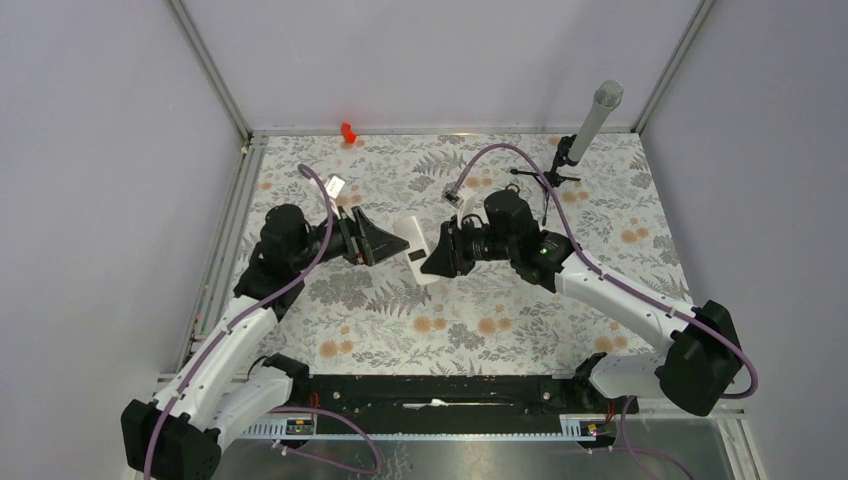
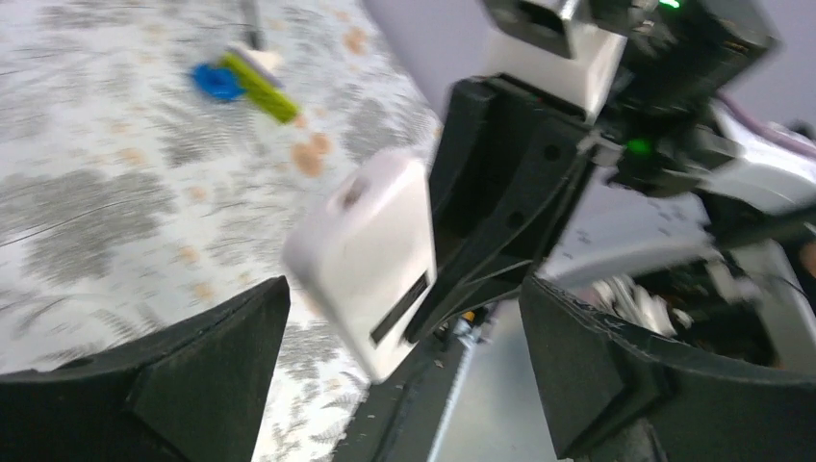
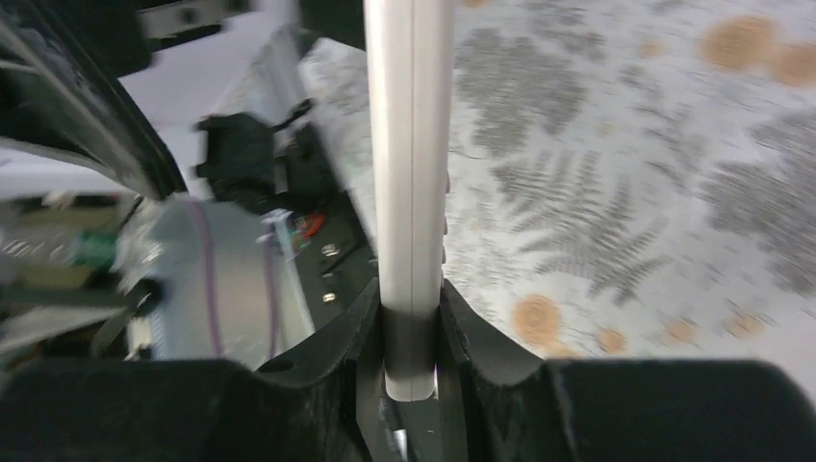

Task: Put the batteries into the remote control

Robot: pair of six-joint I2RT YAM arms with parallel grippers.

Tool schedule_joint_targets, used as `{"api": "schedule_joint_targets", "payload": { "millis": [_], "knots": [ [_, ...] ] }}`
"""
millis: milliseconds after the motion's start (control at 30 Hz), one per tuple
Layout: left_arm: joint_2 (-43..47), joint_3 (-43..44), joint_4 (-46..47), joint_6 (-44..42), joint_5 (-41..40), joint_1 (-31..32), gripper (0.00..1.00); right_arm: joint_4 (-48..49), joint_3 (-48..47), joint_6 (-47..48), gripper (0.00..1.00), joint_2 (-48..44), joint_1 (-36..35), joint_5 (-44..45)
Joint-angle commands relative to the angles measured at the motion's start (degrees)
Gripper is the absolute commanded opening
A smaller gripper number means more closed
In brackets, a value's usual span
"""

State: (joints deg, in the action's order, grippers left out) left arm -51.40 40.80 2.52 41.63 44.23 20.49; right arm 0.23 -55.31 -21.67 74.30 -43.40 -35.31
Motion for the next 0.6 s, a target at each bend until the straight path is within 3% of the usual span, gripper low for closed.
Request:
{"api": "schedule_joint_targets", "payload": {
  "millis": [0,100,233,567],
  "knots": [
    [3.76,4.89,-16.75,-7.35,-23.40,-0.79,0.99,-10.88,-4.39,2.68,0.00,0.08,1.77,21.41],
    [5.29,6.21,-22.61,-8.20,-32.13,-0.94,0.99,-16.70,-5.85,4.85,0.00,3.69,1.91,38.77],
    [6.73,6.75,-25.36,-8.49,-35.17,-0.98,0.99,-20.54,-7.71,6.75,0.00,10.85,2.07,55.42],
    [9.88,8.32,-31.06,-8.75,-41.90,-0.98,0.99,-30.61,-16.07,5.83,0.00,27.04,1.92,69.55]
  ]
}}
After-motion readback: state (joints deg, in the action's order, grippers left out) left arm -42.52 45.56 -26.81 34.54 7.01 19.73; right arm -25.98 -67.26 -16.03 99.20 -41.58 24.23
